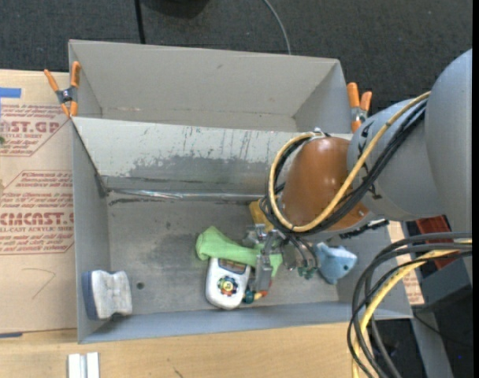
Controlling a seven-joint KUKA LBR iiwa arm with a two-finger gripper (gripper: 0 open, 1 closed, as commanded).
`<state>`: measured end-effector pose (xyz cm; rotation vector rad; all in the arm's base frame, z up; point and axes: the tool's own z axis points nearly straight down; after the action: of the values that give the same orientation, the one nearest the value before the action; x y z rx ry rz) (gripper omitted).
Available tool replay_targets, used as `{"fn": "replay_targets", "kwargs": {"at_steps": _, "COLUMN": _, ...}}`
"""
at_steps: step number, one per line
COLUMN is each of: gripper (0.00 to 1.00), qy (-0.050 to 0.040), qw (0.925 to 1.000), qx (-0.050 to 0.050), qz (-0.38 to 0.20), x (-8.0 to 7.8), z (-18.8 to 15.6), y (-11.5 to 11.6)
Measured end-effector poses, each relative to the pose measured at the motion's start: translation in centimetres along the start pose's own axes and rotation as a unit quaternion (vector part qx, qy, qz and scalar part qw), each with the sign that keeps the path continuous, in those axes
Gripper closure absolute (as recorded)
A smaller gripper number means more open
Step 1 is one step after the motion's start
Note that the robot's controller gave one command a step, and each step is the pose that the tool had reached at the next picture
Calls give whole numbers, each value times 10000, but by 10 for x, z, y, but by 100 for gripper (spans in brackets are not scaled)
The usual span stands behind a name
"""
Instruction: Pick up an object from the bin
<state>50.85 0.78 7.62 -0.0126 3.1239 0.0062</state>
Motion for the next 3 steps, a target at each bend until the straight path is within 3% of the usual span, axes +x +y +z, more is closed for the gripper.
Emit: {"fn": "replay_targets", "kwargs": {"at_steps": 3, "gripper": 100, "qy": 8, "qw": 10000, "qx": 2, "qz": -3, "x": 1, "z": -19, "y": 0}}
